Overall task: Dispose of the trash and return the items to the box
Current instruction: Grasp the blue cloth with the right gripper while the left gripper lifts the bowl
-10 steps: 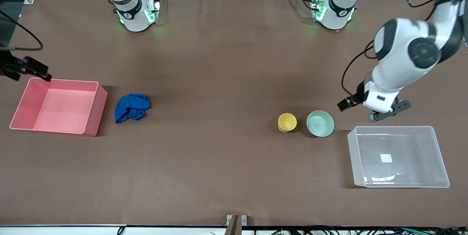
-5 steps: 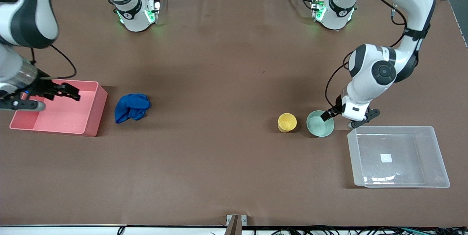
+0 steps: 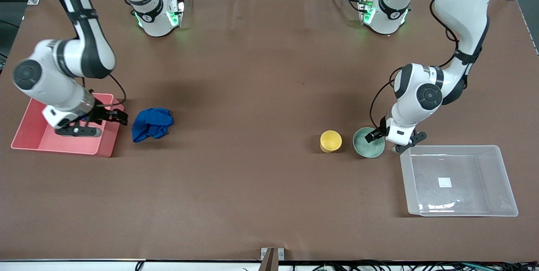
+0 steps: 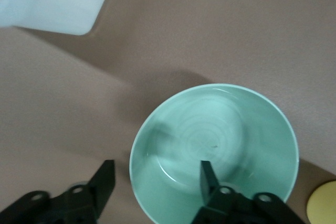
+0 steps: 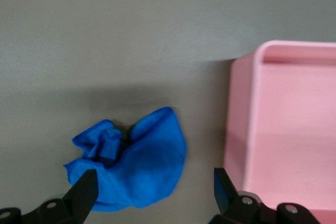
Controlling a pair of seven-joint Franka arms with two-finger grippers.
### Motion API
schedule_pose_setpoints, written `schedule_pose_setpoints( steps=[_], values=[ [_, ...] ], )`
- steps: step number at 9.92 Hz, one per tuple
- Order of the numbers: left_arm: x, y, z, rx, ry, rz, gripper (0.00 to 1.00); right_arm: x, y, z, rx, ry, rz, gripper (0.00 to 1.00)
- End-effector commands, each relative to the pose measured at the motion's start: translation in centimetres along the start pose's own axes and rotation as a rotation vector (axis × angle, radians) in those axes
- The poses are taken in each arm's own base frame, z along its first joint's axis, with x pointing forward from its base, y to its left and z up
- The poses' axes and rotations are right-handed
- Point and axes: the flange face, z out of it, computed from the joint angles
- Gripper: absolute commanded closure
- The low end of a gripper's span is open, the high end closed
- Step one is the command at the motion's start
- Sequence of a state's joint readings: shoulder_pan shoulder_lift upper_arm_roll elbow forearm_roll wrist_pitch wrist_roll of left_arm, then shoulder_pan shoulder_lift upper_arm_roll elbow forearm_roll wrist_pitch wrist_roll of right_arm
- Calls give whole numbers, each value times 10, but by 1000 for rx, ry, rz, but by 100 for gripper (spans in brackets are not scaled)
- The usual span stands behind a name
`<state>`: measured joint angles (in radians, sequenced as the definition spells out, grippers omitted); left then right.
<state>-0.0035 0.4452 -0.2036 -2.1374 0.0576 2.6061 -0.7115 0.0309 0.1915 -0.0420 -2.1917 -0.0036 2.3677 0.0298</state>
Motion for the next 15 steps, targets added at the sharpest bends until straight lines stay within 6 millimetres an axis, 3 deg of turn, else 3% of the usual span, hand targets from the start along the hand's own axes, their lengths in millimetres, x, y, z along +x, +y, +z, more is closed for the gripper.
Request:
schedule_pose_setpoints(
  steps=[1, 2, 3, 5, 7, 8, 9, 10, 11, 13, 14, 15],
  values=[
    [-3, -3, 23, 14, -13, -3, 68, -4, -10, 35, 4, 3, 18, 3],
    [-1, 0, 20, 7, -3, 0, 90, -8, -10, 54, 3, 8, 18, 3],
    [6, 4, 6, -5, 22, 6, 100, -12, -13, 72, 1, 7, 12, 3],
    [32, 21, -59, -29, 86, 9, 100, -22, -19, 89, -2, -21, 1, 3],
    [68, 40, -125, -8, 90, 31, 100, -28, -27, 93, -4, -39, -2, 5],
    [90, 34, -147, -3, 96, 69, 100, -29, -32, 91, -3, -39, 3, 5],
    [116, 12, -165, -7, 121, 121, 100, -29, -37, 91, -4, -39, 10, 5],
    [151, -22, -168, -5, 138, 210, 100, -30, -45, 91, -5, -38, 9, 8],
    [172, -42, -164, -2, 142, 275, 100, -31, -48, 92, -6, -40, 6, 8],
    [207, -71, -140, 8, 134, 409, 100, -44, -44, 104, -10, -73, 9, 19],
    [222, -85, -120, 15, 121, 462, 100, -48, -43, 107, -11, -84, 10, 35],
    [235, -98, -103, 13, 109, 489, 100, -50, -41, 109, -11, -89, 10, 63]
  ],
)
